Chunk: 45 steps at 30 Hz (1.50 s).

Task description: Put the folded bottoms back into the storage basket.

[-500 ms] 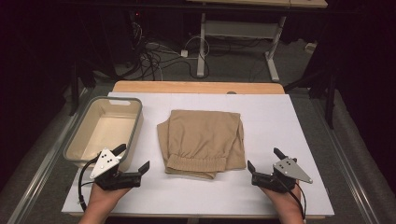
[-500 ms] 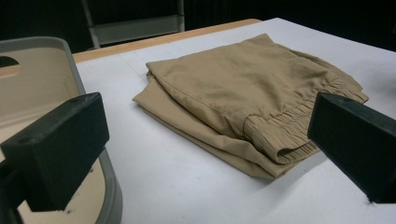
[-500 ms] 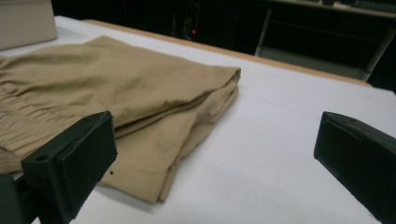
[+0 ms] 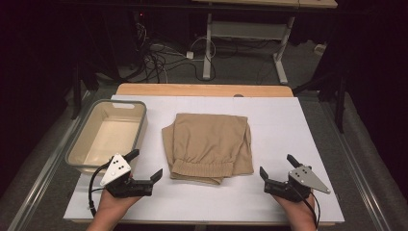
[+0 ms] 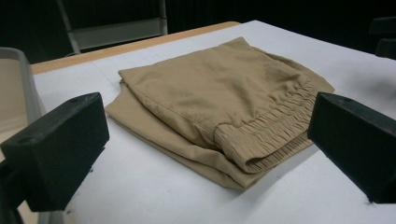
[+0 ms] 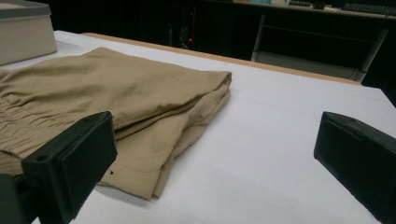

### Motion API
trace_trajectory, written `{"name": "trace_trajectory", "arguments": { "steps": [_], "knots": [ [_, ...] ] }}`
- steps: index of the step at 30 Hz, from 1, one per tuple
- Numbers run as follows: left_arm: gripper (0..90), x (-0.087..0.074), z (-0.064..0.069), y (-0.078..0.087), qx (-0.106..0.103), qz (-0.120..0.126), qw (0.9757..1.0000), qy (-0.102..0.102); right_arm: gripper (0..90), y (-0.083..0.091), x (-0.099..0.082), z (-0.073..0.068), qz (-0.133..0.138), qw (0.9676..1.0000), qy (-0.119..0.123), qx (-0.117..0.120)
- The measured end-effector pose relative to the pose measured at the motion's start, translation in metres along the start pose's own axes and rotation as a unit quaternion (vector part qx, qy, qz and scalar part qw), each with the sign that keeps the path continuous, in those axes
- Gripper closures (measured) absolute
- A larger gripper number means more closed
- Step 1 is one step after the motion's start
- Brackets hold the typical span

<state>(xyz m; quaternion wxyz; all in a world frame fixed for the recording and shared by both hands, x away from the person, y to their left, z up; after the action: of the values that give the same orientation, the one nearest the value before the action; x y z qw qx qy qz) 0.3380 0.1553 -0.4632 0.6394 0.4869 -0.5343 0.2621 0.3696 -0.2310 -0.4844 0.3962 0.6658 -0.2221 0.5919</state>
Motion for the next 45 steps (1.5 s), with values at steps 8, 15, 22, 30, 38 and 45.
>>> {"name": "trace_trajectory", "arguments": {
  "steps": [8, 15, 22, 30, 38, 45],
  "knots": [
    [0.0, -0.001, -0.006, 0.000, 0.004, -0.002, 0.9999, 0.014, 0.4, -0.005, 0.000, -0.003, -0.006, 0.9999, 0.006, 0.005],
    [0.0, -0.005, 0.006, -0.003, -0.015, -0.015, 0.9998, 0.001, 0.5, -0.004, 0.000, -0.003, -0.008, 0.9999, 0.004, 0.006],
    [7.5, -0.021, 0.030, -0.014, -0.060, -0.058, 0.9965, -0.008, 3.0, -0.014, -0.004, -0.010, -0.035, 0.9992, 0.005, 0.019],
    [25.5, -0.061, 0.035, -0.040, -0.036, -0.149, 0.9865, -0.059, 15.4, -0.034, -0.017, -0.021, -0.103, 0.9923, -0.028, 0.062],
    [41.6, -0.067, 0.032, -0.054, -0.039, -0.189, 0.9803, -0.042, 19.7, -0.069, -0.032, -0.024, -0.195, 0.9762, -0.055, 0.076],
    [54.5, -0.069, 0.039, -0.060, -0.045, -0.206, 0.9751, -0.070, 27.9, -0.088, -0.037, -0.021, -0.241, 0.9662, -0.064, 0.067]
  ]
}}
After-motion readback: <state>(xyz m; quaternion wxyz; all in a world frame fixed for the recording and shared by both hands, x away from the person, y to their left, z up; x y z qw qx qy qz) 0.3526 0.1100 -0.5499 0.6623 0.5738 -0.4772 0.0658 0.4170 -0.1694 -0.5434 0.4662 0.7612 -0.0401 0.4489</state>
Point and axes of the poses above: each handheld gripper's, and its own axes: y roughly backward along the jaws, x roughly out of its top, z roughly to its right, the point moved 9 cm from there along -y, roughly forward along the jaws, and after that the axes turned 15 degrees about x, right-handed, at the moved point
